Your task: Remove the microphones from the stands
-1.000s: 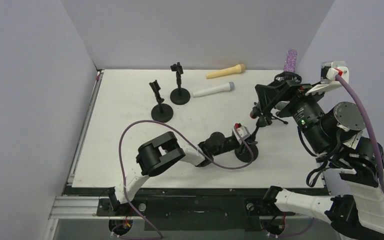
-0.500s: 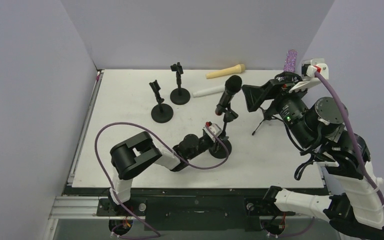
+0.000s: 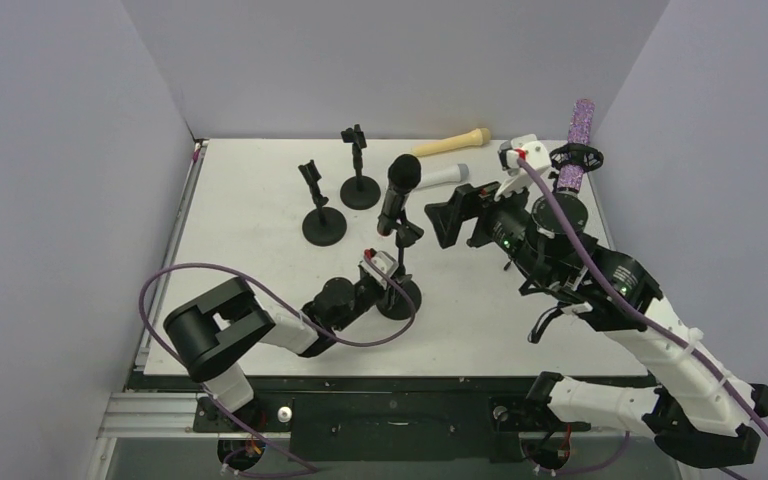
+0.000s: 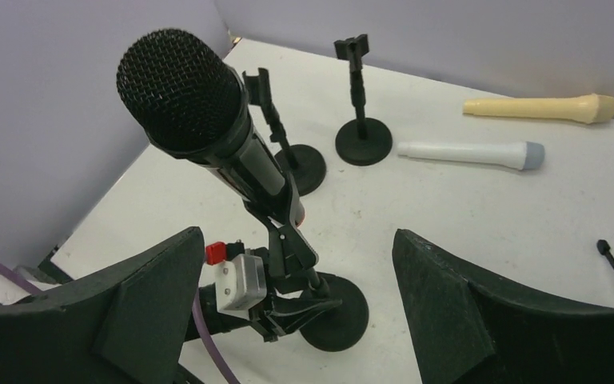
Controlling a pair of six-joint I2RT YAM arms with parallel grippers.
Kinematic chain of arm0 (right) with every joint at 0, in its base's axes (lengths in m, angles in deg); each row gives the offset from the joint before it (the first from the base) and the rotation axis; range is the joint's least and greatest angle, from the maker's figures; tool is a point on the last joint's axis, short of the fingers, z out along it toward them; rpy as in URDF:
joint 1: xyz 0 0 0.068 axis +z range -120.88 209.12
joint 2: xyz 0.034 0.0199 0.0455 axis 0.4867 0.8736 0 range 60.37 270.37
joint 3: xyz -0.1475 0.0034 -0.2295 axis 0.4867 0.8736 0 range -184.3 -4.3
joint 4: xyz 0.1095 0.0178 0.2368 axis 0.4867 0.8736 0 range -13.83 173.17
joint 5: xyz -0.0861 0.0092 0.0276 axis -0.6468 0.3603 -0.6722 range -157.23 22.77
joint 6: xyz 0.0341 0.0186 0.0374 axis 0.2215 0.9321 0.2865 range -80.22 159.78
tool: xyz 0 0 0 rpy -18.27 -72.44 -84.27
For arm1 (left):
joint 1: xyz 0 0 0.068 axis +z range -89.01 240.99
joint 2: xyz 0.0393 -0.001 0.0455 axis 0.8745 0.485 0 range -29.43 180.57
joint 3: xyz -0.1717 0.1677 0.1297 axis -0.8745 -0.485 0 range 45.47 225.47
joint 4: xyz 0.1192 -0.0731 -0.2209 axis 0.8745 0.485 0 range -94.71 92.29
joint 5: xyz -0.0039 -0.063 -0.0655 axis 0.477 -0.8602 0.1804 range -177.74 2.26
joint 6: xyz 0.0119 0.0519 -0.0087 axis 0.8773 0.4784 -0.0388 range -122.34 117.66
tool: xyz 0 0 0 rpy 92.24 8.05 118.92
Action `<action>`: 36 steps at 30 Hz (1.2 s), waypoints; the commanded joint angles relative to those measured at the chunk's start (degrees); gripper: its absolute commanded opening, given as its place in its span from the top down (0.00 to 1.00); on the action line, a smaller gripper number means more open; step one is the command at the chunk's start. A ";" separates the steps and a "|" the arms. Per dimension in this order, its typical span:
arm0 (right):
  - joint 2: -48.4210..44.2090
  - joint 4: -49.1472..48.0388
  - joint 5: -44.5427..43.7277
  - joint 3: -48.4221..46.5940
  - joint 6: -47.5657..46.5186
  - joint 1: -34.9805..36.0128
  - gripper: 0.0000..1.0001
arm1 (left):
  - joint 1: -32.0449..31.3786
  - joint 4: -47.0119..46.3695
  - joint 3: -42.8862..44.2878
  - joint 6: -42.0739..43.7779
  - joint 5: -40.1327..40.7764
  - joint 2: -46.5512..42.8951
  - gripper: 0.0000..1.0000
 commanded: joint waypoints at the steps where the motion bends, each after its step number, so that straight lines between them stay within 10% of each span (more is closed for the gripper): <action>1: 1.26 -6.84 9.13 3.11 -1.92 0.09 0.17 | 1.18 -5.87 -2.09 -0.20 0.16 -5.97 1.00; 36: 18.01 -29.26 0.30 2.64 -13.00 6.74 0.30 | 6.34 -2.88 -8.61 2.18 -13.94 -12.31 1.00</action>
